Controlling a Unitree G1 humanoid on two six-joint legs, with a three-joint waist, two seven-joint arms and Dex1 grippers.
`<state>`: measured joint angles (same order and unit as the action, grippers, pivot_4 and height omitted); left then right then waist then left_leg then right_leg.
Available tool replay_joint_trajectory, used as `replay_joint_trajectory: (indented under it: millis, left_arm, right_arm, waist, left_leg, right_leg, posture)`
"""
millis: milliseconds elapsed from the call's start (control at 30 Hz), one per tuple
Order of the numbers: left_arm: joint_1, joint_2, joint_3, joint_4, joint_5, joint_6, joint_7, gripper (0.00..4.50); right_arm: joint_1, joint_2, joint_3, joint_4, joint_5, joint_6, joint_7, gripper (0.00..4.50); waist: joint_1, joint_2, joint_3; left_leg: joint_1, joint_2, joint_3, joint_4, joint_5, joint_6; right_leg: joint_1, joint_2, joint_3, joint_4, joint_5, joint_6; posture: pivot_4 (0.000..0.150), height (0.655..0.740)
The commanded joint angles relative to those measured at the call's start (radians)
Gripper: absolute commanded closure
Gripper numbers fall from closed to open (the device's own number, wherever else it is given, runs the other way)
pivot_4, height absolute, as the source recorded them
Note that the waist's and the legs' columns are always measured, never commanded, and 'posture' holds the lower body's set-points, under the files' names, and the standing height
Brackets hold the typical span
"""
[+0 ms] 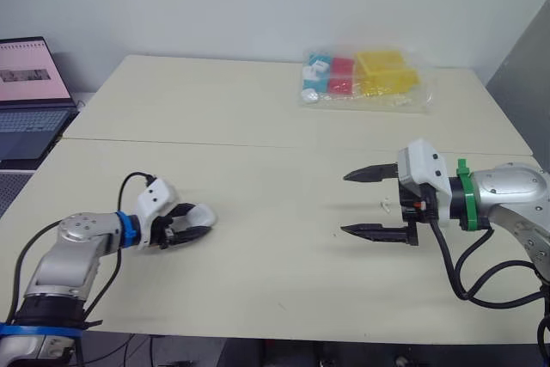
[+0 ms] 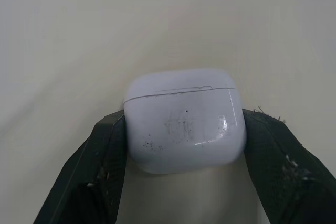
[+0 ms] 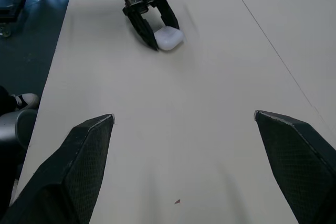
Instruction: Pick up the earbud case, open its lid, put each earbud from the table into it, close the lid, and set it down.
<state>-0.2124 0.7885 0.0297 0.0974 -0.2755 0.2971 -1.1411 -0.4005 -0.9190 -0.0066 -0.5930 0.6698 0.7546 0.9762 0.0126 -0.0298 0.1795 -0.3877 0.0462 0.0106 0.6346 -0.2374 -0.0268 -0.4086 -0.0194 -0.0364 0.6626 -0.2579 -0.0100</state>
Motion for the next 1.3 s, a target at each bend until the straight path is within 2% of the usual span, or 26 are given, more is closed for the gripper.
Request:
replay_joint_trajectory:
  millis: [33,200,400,533,667,900,1167,1300]
  left_arm:
    - [-0.067,-0.090,-0.084,-0.198,-0.044,-0.017,-0.003,1.66]
    - [-0.107,-0.201,-0.140,-0.262,-0.026,-0.065,0.047,1.66]
    - [-0.148,-0.318,-0.243,-0.183,0.115,-0.414,0.082,1.66]
    - [-0.180,-0.346,-0.259,-0.136,0.147,-0.529,0.098,1.66]
    - [-0.202,-0.345,-0.265,-0.106,0.159,-0.616,0.089,1.66]
    - [-0.208,-0.346,-0.268,-0.090,0.138,-0.633,0.074,1.66]
    - [-0.218,-0.350,-0.267,-0.099,0.132,-0.640,0.071,1.66]
    - [-0.220,-0.352,-0.264,-0.110,0.110,-0.615,0.064,1.66]
  right_arm:
    - [0.036,0.028,-0.104,-0.033,0.120,0.109,-0.093,0.00]
    - [0.056,0.066,-0.174,-0.046,0.301,0.302,-0.250,0.00]
    - [0.027,0.152,-0.183,0.013,0.609,0.539,-0.580,0.00]
    - [0.002,0.232,-0.155,0.066,0.751,0.540,-0.773,0.00]
    - [-0.056,0.303,-0.090,0.153,0.832,0.529,-0.913,0.00]
    - [-0.101,0.278,-0.035,0.228,0.935,0.538,-0.957,0.00]
    - [-0.131,0.265,0.012,0.273,0.960,0.533,-0.943,0.00]
    - [-0.132,0.266,0.019,0.286,0.950,0.527,-0.925,0.94]
  waist:
    - [0.006,0.000,0.000]
    - [0.000,0.000,0.000]
    - [-0.003,0.000,0.000]
    - [-0.005,0.000,0.000]
    - [-0.009,0.000,0.000]
    - [-0.012,0.000,0.000]
    - [-0.013,0.000,0.000]
    - [-0.013,0.000,0.000]
  left_leg:
    - [-0.002,0.000,-0.001,0.002,0.000,0.000]
    - [-0.007,0.000,-0.001,0.010,0.000,0.000]
    - [-0.005,-0.001,-0.002,0.011,0.000,0.000]
    - [-0.006,-0.001,-0.002,0.011,0.000,0.001]
    - [-0.008,0.000,-0.002,0.011,0.000,0.001]
    - [-0.009,0.000,-0.002,0.011,0.000,0.001]
    - [-0.009,0.001,-0.003,0.011,0.000,0.001]
    - [-0.009,0.001,-0.003,0.011,0.000,0.001]
  right_leg:
    - [0.000,0.000,0.000,0.000,0.000,0.001]
    - [-0.002,0.001,0.000,0.001,0.003,0.004]
    - [0.000,0.005,0.000,0.002,0.005,0.002]
    - [-0.001,0.009,0.001,0.001,0.006,0.002]
    - [-0.002,0.013,0.001,0.001,0.006,0.002]
    - [-0.003,0.013,0.001,0.000,0.006,0.002]
    - [-0.003,0.014,0.001,0.000,0.006,0.002]
    - [-0.003,0.014,0.001,0.000,0.006,0.002]
  posture:
    - [0.150,0.7400]
    - [0.150,0.7400]
    - [0.150,0.7400]
    - [0.150,0.7400]
    - [0.150,0.7400]
    - [0.150,0.7400]
    - [0.150,0.7400]
    - [0.150,0.7400]
